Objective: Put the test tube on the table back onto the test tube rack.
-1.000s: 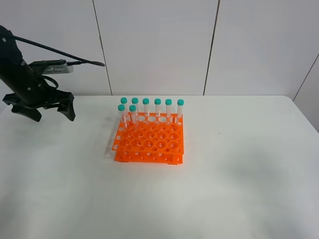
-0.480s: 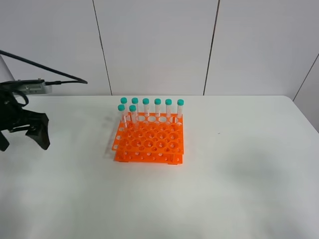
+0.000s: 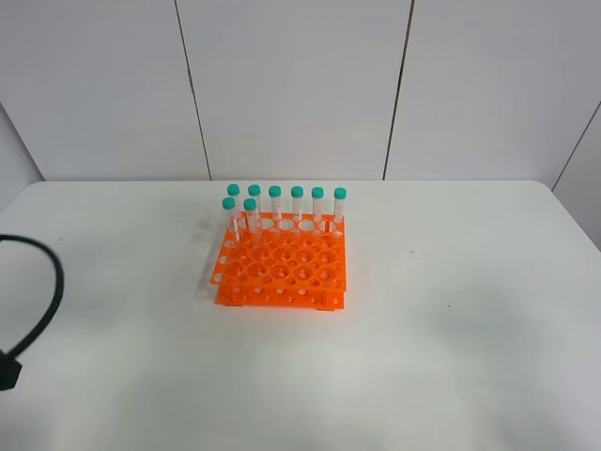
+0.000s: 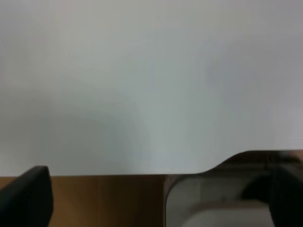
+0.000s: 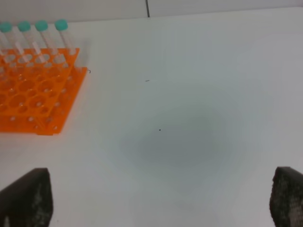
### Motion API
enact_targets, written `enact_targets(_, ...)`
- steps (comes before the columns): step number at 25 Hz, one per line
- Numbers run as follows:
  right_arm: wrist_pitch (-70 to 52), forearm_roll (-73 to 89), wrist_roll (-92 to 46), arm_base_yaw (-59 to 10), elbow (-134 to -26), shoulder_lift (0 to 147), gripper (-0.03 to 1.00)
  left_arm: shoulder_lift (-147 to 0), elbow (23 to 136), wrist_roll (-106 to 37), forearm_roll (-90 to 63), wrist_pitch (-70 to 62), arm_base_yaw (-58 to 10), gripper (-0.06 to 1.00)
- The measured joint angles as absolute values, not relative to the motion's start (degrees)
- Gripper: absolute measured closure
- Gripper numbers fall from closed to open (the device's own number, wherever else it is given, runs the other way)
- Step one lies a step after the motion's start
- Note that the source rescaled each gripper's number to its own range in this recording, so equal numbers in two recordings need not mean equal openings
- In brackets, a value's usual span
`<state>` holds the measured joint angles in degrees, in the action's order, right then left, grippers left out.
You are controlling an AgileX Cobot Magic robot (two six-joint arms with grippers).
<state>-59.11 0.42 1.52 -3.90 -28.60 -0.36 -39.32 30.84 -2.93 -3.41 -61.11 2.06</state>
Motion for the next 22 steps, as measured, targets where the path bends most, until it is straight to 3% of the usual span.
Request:
enact_targets(12,-59.1,0.4,1.5,-3.9,-28.6,-0.4,-0.03,-4.5,28.8,-3.0,-3.6,-60.4,2.1,-0.05)
enact_targets(22,-59.1,0.4,1.5,-3.9,-28.6,-0.4,-0.03,0.3,28.5,-3.0,-3.7,-60.7,-0.5,-0.05)
